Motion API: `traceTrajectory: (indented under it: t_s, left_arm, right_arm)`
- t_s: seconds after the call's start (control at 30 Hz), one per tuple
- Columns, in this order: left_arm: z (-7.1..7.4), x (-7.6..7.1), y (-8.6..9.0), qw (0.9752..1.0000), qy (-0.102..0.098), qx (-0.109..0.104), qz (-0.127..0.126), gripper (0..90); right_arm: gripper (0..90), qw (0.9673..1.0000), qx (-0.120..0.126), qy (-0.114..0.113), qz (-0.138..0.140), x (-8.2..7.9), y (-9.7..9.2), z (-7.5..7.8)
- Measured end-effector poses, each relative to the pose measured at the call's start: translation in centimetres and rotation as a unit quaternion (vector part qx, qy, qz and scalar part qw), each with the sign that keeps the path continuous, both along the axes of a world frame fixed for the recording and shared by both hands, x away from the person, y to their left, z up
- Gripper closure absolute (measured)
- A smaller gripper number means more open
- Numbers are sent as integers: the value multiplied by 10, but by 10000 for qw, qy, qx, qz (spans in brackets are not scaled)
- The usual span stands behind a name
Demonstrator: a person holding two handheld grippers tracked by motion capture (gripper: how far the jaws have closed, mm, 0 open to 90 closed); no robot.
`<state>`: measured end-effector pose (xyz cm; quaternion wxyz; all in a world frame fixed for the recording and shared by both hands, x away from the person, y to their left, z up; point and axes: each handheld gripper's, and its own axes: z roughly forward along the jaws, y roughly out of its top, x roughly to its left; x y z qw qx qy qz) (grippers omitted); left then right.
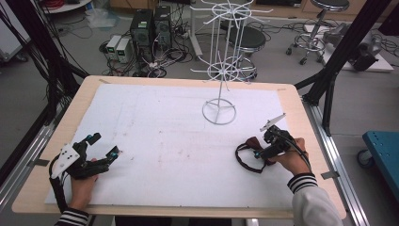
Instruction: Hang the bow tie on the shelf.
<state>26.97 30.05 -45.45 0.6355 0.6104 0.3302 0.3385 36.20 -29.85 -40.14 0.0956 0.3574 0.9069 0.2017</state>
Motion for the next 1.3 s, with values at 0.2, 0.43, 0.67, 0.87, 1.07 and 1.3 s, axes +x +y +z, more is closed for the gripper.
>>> traceTrajectory:
  t_s: [0.2, 0.43, 0.67, 0.87, 1.07, 1.3]
  left_arm:
    - [0, 0, 0, 10000, -2, -3, 1, 143]
    - [0, 0, 0, 10000, 0, -6, -3, 142]
    - [0, 0, 0, 10000, -4, -7, -2, 143]
    - [0, 0, 0, 10000, 3, -14, 4, 143]
    - [0, 0, 0, 10000, -2, -6, -3, 143]
    - [0, 0, 0, 10000, -1, -1, -1, 143]
  right_arm:
    - [385, 9995, -297, 58, -25, 1, 4, -4]
    - [525, 9992, -287, 158, -225, 3, 1, -6]
    - [736, 9989, -361, 260, -135, 4, 3, -8]
    - [769, 9988, -320, 292, -231, 4, 2, -7]
    - [769, 9992, -208, 284, -203, 4, 2, -5]
    - [769, 9996, 30, 161, -242, 3, 2, -1]
